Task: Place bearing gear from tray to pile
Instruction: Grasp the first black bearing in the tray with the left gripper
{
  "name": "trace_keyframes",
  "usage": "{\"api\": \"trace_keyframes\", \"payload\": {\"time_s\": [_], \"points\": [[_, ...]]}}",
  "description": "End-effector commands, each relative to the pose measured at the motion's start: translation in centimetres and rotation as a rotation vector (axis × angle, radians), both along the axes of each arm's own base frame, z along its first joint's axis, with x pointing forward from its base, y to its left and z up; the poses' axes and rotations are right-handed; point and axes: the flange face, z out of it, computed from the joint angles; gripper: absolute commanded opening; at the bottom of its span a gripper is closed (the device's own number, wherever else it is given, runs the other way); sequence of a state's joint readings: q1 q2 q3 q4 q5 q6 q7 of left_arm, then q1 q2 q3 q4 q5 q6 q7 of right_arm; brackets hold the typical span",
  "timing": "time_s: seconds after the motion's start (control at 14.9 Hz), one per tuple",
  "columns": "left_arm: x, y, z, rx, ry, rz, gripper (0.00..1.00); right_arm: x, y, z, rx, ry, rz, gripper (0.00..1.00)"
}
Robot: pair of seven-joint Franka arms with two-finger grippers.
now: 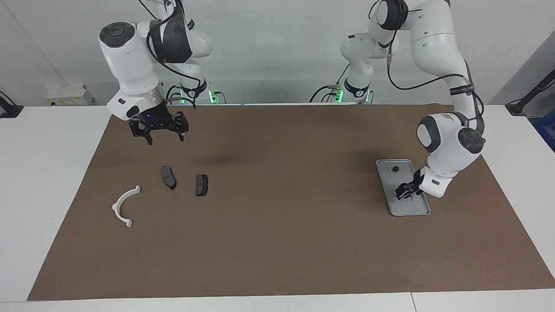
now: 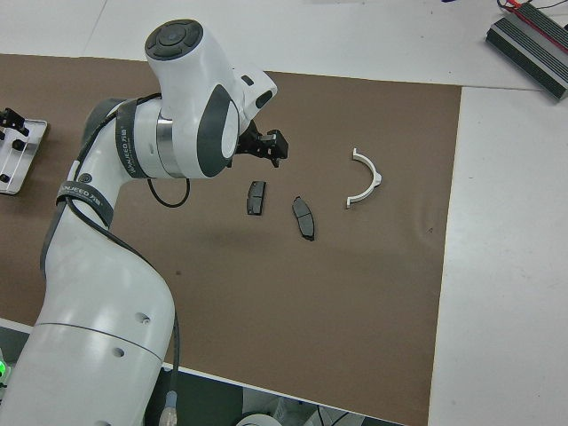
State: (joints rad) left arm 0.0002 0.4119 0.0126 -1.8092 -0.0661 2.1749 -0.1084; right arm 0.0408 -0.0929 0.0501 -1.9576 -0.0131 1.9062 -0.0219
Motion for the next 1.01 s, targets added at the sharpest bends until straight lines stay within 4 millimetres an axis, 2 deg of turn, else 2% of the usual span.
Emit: {"api": "trace_keyframes", "payload": {"time_s": [0.0, 0.4, 0.94], "points": [[-0.61, 0.05, -0.39, -0.002, 0.038, 0.012, 0.72, -0.57, 0.13, 0.12, 0.015, -0.016, -0.017, 1.0], [-1.43, 0.22, -1.15, 0.006, 0.032, 0.001, 0.69, -0.58, 0.21, 0.12, 0.015, -0.016, -0.016, 1.0], [-1.03, 0.37, -0.95, 0.011, -0.003, -0.004, 0.66, -0.48, 0.14, 0.26, 0.015, -0.019, -0.017, 1.0]]}}
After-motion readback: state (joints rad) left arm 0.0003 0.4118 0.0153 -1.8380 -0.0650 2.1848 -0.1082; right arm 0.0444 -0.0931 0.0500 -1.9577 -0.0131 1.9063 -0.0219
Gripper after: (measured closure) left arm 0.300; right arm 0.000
